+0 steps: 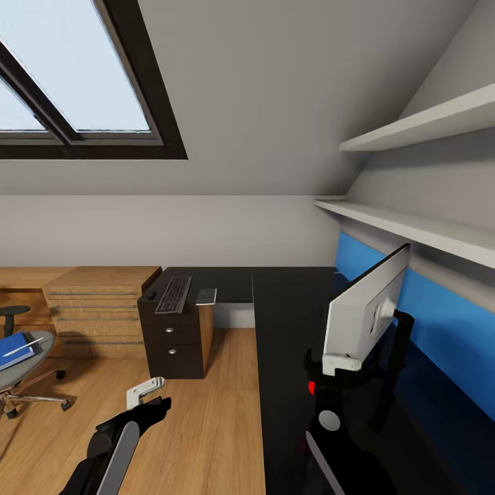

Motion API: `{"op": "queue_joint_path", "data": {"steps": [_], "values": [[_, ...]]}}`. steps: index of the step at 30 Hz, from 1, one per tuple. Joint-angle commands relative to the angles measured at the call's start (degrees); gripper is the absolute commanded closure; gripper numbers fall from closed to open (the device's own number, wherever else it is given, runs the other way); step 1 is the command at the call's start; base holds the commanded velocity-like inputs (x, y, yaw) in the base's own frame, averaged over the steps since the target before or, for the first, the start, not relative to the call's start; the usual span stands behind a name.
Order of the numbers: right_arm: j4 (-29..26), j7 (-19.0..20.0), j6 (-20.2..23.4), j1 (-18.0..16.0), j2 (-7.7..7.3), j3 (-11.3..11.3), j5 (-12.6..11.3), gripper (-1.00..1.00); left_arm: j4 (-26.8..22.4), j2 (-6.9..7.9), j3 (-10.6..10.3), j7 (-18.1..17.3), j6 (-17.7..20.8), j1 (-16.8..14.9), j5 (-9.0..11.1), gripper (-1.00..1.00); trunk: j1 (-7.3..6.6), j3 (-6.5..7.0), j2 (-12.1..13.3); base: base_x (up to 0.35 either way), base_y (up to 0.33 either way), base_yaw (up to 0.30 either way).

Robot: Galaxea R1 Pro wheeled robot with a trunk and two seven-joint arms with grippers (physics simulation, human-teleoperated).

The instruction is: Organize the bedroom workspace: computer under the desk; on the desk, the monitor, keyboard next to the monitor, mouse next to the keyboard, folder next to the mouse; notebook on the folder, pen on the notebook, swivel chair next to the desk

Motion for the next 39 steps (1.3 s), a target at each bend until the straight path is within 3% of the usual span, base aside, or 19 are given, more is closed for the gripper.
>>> {"op": "queue_joint_path", "data": {"steps": [1,10,14,29,39], "values": [[0.1,-0.5,0.0,-0.1,-0.03,0.0,-0.3,-1.0,-0.1,-0.04,0.1,0.5,0.2,0.0,0.6,-1.0,0.01,-0.09,-0.1,0.003,0.0,0.0],[0.4,-2.6,0.3,-0.1,0.12,-3.8,-0.5,-1.0,-0.1,-0.04,0.1,0.5,0.2,0.0,0.6,-1.0,0.01,-0.09,-0.1,0.001,0.0,0.0],[0.5,-2.8,0.3,-0.1,0.14,-4.3,-0.6,-1.0,-0.1,-0.04,0.0,0.5,0.2,0.0,0.6,-1.0,0.01,-0.09,-0.1,-0.044,-0.005,0.0],[0.5,-2.8,0.4,-0.1,0.15,-4.6,-0.5,-1.0,-0.1,-0.04,-0.1,0.5,0.2,-0.1,0.5,-1.0,0.01,-0.09,-0.1,-0.261,-0.165,0.0],[0.5,-2.8,0.4,-0.1,0.15,-4.6,-0.5,-1.0,-0.1,-0.04,-0.1,0.5,0.2,0.0,0.6,-1.0,0.01,-0.09,-0.1,-0.037,-0.332,0.0]]}}
